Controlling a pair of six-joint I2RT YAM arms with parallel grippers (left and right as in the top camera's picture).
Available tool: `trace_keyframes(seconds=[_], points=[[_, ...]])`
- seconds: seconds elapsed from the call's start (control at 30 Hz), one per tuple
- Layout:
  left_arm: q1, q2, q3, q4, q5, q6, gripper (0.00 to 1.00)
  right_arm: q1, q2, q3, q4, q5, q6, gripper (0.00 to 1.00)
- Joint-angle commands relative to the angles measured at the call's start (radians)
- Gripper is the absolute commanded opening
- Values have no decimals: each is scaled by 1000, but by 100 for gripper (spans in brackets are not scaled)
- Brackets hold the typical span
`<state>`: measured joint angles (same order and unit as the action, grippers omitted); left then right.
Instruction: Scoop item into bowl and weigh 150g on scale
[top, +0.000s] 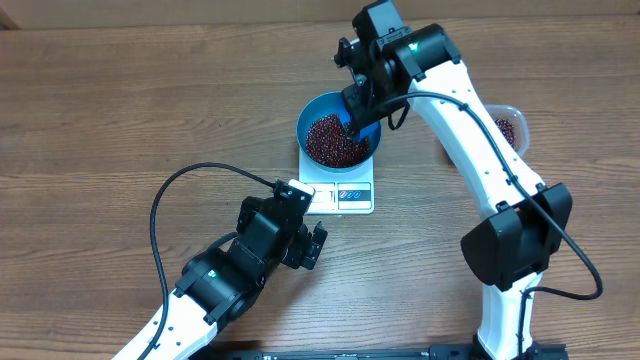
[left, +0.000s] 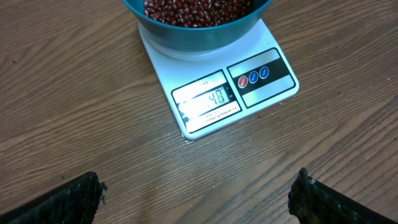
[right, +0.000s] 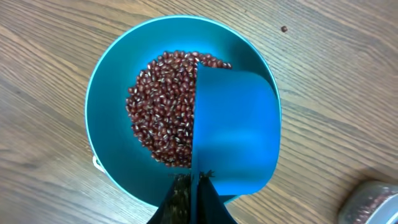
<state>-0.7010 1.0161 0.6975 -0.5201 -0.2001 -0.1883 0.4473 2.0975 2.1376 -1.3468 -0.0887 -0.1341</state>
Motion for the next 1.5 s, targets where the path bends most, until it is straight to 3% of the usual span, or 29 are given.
trace_keyframes(seconds=[0.0, 1.13, 1.47], points=[[-6, 5, -6, 0, -17, -18, 99, 30, -50, 36, 2, 82, 3, 4], [-6, 5, -6, 0, -17, -18, 100, 74, -51, 36, 18, 113, -39, 4], [-6, 5, -7, 0, -17, -18, 100, 53, -51, 36, 16, 42, -39, 4]])
